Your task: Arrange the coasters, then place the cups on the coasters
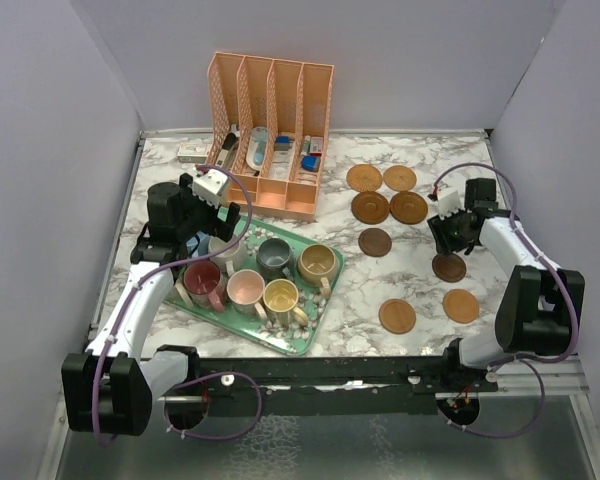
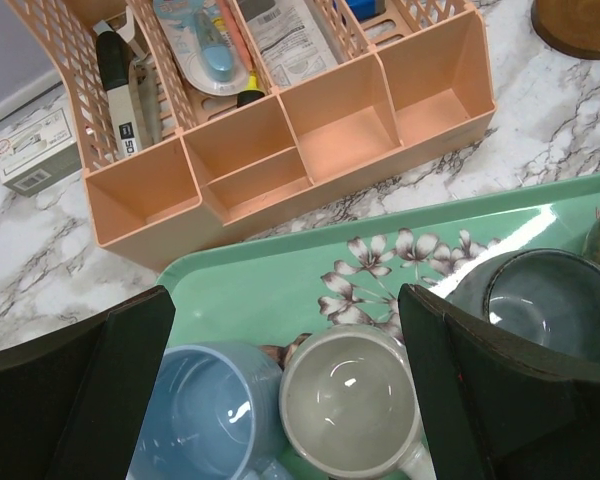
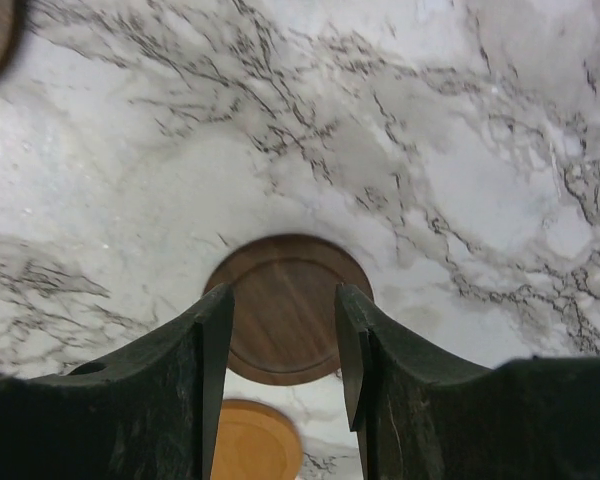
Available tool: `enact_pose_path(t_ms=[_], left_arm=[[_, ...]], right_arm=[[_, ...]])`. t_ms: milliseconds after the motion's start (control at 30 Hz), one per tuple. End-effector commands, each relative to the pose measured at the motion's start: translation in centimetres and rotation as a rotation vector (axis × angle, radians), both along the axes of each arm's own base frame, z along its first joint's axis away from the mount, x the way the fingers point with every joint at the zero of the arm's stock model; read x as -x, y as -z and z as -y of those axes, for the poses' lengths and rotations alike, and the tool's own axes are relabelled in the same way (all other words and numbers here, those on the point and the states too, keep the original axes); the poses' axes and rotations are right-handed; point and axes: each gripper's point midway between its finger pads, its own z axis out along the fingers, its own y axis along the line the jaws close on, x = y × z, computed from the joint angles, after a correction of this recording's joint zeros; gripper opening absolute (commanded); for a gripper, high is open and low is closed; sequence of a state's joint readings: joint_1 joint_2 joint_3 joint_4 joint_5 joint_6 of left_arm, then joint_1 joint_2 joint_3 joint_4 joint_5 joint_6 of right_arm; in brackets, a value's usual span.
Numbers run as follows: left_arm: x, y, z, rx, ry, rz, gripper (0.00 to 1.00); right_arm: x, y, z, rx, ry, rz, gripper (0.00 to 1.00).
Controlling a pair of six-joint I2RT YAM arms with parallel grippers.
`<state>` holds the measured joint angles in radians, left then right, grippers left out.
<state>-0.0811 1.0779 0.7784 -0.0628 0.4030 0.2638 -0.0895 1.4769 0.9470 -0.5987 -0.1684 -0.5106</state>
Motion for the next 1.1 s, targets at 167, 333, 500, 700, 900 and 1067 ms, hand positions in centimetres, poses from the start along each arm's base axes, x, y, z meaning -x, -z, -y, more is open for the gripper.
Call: enact_pose_path(t_ms=[167, 333, 500, 700, 900, 1067], left_arm=[[-0.1, -1.3, 0.1, 0.008, -0.001, 0.036, 0.99], [0.1, -1.4, 0.3, 0.008, 0.009, 0.039, 0.99], [0.1, -1.3, 0.3, 0.005, 0.01, 0.04, 0.99], [0.1, -1.3, 0.3, 0.005, 0.014, 0.039, 0.99], [0.1, -1.1, 0.3, 0.003, 0.017, 0.038, 0.99], [0.1, -1.0, 0.4, 0.001, 0.019, 0.035, 0.99]], right_arm=[[2.2, 1.9, 2.7, 0.064, 0.016, -0.085, 0.46], [2.6, 3.4, 2.9, 0.074, 0.012, -0.123, 0.46], [2.9, 4.6, 2.8, 0.067, 0.004, -0.155, 0.46], [3.1, 5.3, 1.8, 0.012, -0.021, -0.181, 0.46], [2.9, 5.1, -0.3, -0.102, -0.049, -0.19, 0.46], [1.7, 4.3, -2.0, -0.206, -0.041, -0.177, 0.45]])
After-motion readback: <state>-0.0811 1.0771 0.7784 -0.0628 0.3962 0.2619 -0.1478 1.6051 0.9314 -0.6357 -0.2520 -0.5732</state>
